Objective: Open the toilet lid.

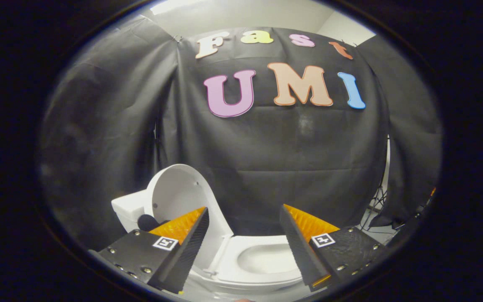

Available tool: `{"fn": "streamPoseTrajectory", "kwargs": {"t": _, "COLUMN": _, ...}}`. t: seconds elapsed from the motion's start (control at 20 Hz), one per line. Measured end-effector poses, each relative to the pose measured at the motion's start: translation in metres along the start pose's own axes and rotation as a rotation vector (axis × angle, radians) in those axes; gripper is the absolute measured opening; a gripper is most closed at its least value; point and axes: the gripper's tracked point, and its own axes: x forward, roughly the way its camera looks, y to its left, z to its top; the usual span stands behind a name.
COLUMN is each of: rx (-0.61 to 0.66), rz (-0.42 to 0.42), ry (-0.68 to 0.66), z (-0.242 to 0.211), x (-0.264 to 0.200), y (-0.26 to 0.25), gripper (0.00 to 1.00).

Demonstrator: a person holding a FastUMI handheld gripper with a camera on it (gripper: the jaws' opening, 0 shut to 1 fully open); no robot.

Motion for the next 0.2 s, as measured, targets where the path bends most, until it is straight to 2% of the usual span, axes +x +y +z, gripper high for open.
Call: {"fn": "streamPoseTrajectory", "kwargs": {"t": 0.2, "rx": 0.013, "rz": -0.001, "ry": 0.026, "z": -0.011, "x": 0.004, "y": -0.012, "gripper": 1.00}}
